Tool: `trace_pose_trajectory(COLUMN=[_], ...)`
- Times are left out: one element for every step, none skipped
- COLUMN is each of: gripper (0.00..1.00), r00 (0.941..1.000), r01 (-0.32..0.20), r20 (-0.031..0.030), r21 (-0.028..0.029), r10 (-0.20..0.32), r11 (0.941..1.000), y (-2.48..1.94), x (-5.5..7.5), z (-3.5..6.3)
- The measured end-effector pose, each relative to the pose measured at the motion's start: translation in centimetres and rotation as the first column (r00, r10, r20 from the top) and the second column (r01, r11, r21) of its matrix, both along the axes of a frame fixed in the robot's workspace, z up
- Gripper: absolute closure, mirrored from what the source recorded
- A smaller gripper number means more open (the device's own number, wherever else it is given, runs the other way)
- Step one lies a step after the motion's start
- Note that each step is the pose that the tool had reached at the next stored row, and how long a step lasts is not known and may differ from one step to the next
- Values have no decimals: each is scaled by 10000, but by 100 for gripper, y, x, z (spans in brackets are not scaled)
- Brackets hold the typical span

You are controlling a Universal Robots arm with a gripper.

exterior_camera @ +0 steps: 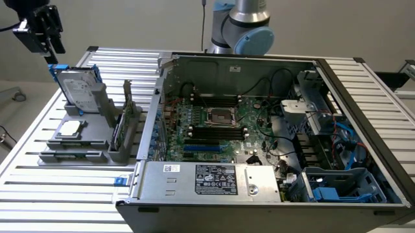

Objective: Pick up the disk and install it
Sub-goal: 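Pick up the disk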

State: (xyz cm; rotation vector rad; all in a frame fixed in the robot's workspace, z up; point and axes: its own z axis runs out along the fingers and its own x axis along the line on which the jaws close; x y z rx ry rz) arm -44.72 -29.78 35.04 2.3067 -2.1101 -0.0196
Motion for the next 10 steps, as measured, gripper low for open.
trace_pose_trajectory(gripper=[46, 46, 46, 46, 46, 46, 46, 46, 46, 46], r00=[10000, 10000, 10000, 10000, 10000, 10000, 10000, 10000, 10000, 10000], r01=[-3, -6, -10, -14, -20, -26, -31, -37, -43, -49], r20=[0, 0, 0, 1, 0, 0, -1, 0, 0, 1], r21=[0, 0, 0, 0, 0, 0, 0, 0, 0, 1], r10=[3, 6, 10, 14, 20, 26, 31, 37, 43, 49], r11=[10000, 10000, 10000, 10000, 10000, 10000, 10000, 10000, 10000, 10000], y=[-4, -9, -13, -18, -23, -28, -33, -39, -44, -49], x=[0, 0, 0, 0, 0, 0, 0, 0, 0, 0], z=[-18, -36, -54, -72, -91, -109, -127, -145, -163, -182])
